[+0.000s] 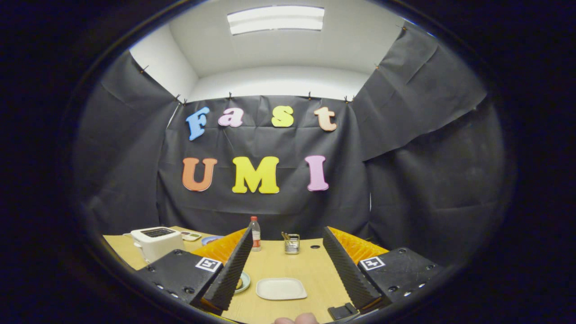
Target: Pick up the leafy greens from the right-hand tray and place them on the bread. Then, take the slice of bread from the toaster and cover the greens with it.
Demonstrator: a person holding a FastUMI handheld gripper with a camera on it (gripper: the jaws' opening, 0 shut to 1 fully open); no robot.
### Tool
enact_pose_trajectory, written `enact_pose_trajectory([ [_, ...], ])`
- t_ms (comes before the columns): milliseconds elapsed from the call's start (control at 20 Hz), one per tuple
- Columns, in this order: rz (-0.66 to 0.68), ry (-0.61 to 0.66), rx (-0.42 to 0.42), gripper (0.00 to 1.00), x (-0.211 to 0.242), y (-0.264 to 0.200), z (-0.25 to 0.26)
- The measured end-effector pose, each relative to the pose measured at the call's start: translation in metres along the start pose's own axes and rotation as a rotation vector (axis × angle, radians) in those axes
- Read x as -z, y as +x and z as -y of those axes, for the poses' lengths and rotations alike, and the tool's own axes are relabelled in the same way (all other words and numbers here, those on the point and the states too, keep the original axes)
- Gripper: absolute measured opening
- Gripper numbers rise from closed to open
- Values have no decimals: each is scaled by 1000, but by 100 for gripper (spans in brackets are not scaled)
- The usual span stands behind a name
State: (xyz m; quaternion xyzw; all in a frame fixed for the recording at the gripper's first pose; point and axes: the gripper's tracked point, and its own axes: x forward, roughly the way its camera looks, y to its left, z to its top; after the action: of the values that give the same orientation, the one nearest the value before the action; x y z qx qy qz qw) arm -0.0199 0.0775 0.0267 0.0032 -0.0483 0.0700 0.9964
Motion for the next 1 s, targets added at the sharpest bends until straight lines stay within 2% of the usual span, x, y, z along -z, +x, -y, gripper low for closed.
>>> enact_pose_trajectory([
  [450, 65, -20, 21, 95, -29, 0, -12],
  [1000, 28, 2, -27, 95, -16, 5, -42],
])
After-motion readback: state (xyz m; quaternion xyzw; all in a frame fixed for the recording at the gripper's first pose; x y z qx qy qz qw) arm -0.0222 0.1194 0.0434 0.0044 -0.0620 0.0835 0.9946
